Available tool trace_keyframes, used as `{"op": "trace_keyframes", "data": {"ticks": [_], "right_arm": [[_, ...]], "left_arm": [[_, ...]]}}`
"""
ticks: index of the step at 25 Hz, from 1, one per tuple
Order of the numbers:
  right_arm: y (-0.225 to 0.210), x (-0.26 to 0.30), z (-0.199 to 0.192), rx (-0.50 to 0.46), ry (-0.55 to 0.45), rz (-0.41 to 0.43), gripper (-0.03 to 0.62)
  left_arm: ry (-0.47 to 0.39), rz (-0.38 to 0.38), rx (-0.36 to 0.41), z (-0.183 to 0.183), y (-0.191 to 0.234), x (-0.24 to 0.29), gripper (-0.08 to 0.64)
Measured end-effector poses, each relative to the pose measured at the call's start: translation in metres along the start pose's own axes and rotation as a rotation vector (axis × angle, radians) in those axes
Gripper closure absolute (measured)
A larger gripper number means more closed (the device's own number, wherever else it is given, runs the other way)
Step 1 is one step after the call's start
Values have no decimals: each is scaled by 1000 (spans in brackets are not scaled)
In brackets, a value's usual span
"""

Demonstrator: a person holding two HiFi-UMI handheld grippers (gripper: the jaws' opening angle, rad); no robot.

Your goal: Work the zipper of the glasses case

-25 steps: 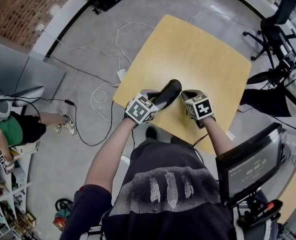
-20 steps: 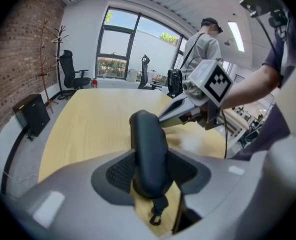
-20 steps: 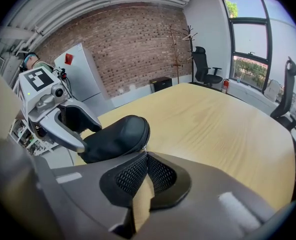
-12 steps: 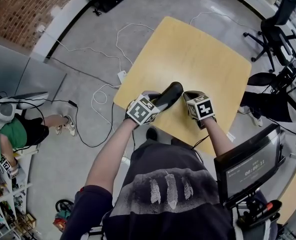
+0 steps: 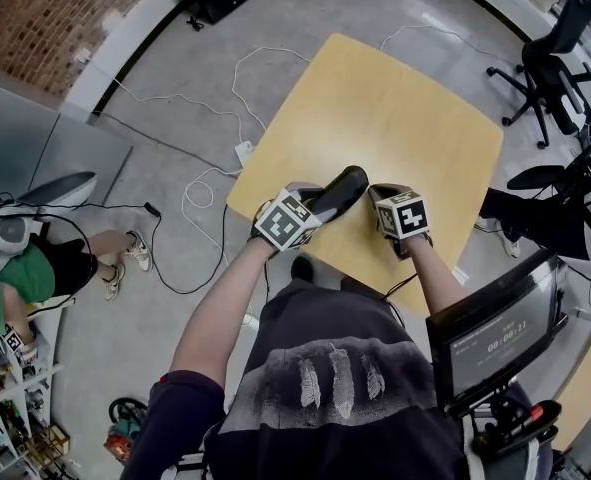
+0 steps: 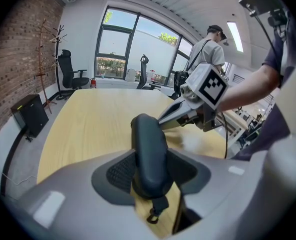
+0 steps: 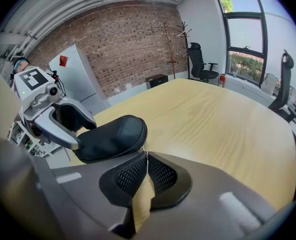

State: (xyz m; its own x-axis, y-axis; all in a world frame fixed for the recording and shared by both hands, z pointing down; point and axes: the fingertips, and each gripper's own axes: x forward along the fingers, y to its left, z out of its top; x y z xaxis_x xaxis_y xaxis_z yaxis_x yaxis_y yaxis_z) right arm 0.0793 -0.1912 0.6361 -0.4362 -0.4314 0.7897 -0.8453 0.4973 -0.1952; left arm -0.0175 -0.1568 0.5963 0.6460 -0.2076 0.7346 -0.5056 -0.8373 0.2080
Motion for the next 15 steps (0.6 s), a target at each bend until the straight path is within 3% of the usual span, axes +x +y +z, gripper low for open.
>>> {"op": "trace_keyframes", "data": {"ticks": [15], "right_arm": [[8, -2, -7, 44, 38, 39, 575]], "left_arm": [[3, -5, 3, -2, 5, 3, 364]]}}
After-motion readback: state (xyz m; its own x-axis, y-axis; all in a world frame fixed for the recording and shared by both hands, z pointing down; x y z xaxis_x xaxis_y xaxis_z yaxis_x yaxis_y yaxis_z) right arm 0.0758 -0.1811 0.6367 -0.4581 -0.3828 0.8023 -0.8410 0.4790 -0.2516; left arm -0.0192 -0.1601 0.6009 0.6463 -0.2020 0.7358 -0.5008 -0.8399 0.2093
